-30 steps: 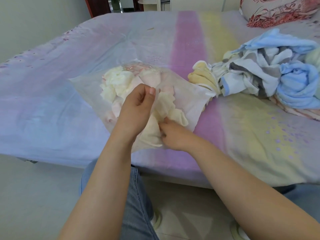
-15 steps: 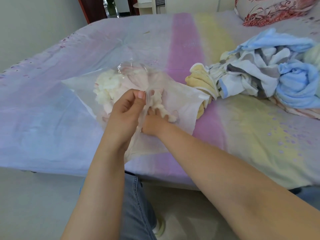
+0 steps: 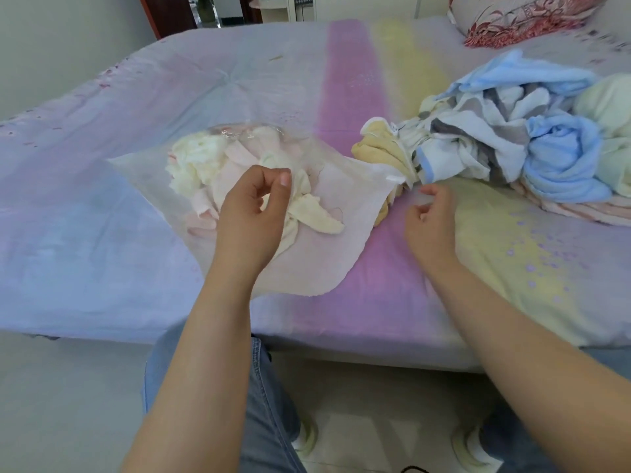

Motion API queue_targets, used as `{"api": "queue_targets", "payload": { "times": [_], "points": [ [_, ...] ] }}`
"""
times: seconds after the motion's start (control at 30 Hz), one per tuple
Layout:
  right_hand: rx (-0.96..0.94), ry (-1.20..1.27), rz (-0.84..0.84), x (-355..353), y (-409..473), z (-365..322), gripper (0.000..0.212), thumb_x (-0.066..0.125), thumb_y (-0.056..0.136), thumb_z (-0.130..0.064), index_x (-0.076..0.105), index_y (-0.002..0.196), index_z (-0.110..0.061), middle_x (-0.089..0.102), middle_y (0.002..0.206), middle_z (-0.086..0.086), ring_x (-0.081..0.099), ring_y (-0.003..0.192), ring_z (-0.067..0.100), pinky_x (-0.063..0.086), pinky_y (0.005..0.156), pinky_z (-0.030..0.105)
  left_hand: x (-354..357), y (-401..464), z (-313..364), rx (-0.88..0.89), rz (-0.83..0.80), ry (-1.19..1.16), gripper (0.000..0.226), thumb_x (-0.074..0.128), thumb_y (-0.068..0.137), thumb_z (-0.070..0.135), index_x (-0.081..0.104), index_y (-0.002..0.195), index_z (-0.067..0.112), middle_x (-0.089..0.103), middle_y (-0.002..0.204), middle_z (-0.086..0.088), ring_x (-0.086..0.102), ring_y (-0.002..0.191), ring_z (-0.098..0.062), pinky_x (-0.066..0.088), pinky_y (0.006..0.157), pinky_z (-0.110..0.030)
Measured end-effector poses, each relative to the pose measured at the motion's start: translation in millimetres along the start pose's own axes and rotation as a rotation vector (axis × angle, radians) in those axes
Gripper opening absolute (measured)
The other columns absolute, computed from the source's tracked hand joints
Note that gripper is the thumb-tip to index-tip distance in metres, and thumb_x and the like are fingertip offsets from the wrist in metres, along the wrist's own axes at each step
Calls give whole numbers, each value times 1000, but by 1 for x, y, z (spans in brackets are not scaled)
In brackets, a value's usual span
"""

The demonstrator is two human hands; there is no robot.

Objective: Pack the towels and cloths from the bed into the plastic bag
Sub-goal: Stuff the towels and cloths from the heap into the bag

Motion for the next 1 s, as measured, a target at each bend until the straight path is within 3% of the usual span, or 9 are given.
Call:
{"api": "queue_targets", "payload": {
  "times": [0.1,0.17,0.23,0.33,0.37,0.43,0.6,0.8,1.0],
  "points": [
    [-7,-256,-249,28,52,5,74,59,87,-36,23,148,-14,19,154,15,21,143,23,22,111,30,1,-10,4,85,3,196,13,58,93,34,57,89,21,66,110,18,58,105,1,44,89,-18],
    [-32,-395,-395,53,76,5,83,51,87,-52,10,152,-23,7,161,9,6,149,23,12,120,37,0,-17,7,145,-36,316,16,64,90,30,49,87,26,63,118,18,55,107,-3,37,85,-9],
    [-61,-567,-544,74,84,13,81,55,91,-40,8,152,-19,4,161,6,3,149,23,6,121,40,2,-26,7,221,-124,415,18,66,87,22,49,87,26,57,131,15,48,120,-8,29,90,-5],
    [-83,-525,-555,76,85,26,56,51,91,-22,36,141,-1,34,151,13,35,137,21,34,99,9,2,-34,0,283,-177,564,16,62,88,11,64,97,24,41,149,8,35,137,-15,30,102,-18],
    [-57,-520,-494,71,85,32,39,48,91,-21,50,126,-4,49,136,14,48,125,24,42,82,10,0,-35,-1,284,-162,590,24,60,89,9,66,106,24,40,151,6,36,138,-18,32,104,-24],
    [0,-477,-442,55,76,22,21,45,89,-30,59,96,-16,63,108,11,60,103,29,46,74,31,-4,-33,0,251,-136,586,42,57,90,6,59,128,23,41,150,5,38,136,-20,31,108,-27],
    [90,-234,-385,-6,29,16,35,62,75,-36,64,106,-20,67,100,3,60,92,23,47,79,35,-4,-25,4,152,-158,432,63,56,91,10,33,149,22,35,155,6,31,142,-14,24,115,-27],
    [69,70,-409,-68,-41,2,47,65,69,-31,51,114,-41,46,124,-10,46,113,-2,37,92,14,9,-26,10,59,-182,212,65,55,92,12,29,150,27,31,154,17,27,142,-1,31,117,-38],
    [79,327,-441,-97,-53,-54,35,62,80,-10,55,102,-37,66,86,-24,63,80,-10,49,69,13,6,-26,16,-63,-164,10,52,54,95,18,42,142,37,41,148,21,34,134,9,31,115,-29]
  ]
}}
Point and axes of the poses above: each hand's wrist, its own y-axis towards the middle knuckle, its own x-axis out of the palm, z = x × y, the point moved 4 cm from there along y, towards the middle knuckle
